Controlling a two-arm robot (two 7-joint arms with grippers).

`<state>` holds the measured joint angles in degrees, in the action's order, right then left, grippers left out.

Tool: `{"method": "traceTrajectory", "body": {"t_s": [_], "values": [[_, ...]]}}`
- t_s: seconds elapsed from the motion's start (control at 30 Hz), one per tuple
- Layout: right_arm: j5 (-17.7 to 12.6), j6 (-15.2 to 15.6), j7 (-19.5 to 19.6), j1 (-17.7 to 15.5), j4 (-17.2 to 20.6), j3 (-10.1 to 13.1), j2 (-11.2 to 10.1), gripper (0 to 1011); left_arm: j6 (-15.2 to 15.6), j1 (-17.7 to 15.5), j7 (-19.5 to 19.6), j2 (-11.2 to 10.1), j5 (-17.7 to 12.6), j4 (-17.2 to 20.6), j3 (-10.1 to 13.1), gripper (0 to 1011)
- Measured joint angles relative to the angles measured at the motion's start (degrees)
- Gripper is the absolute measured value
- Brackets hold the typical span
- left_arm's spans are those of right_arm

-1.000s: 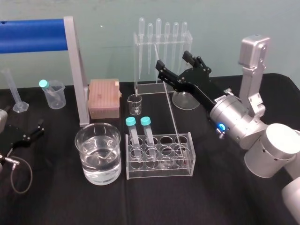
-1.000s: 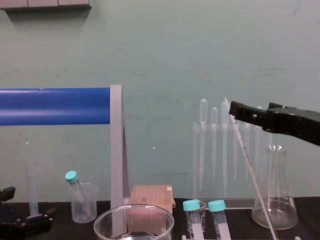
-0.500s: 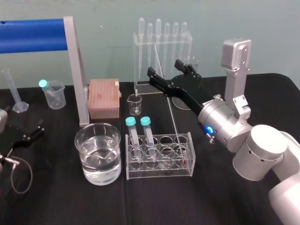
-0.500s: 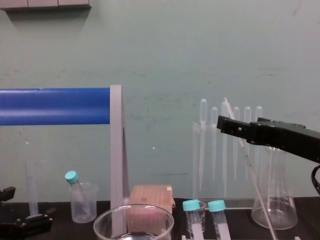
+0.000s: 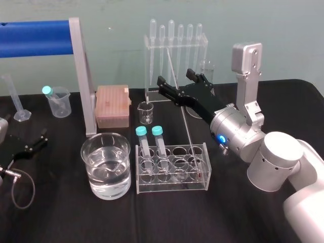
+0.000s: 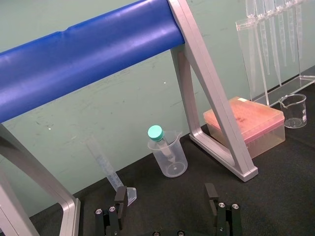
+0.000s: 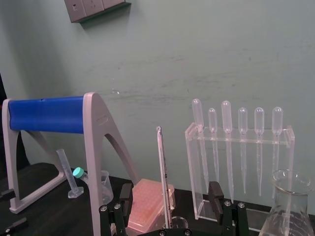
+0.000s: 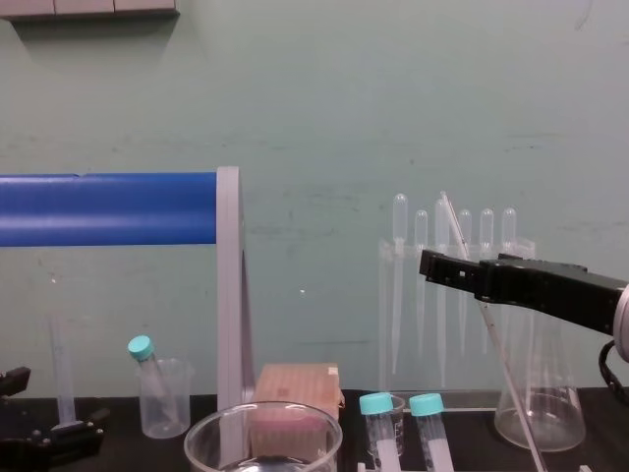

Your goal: Hold the thermometer with one hand and immerse one end into the beaker, then reinsert it into the test tube rack.

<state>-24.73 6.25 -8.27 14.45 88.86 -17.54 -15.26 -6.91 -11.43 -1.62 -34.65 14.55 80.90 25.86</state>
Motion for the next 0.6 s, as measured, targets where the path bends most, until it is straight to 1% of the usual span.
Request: {"method": "traceTrajectory", "body": {"t_s": [0.6], "values": [[1.61,1.41,-2.57,0.61,-1.84,1.56,1.75,1002,0.0,0.0,0.0,0.0,0.0,0.0,0.0,1008]]}}
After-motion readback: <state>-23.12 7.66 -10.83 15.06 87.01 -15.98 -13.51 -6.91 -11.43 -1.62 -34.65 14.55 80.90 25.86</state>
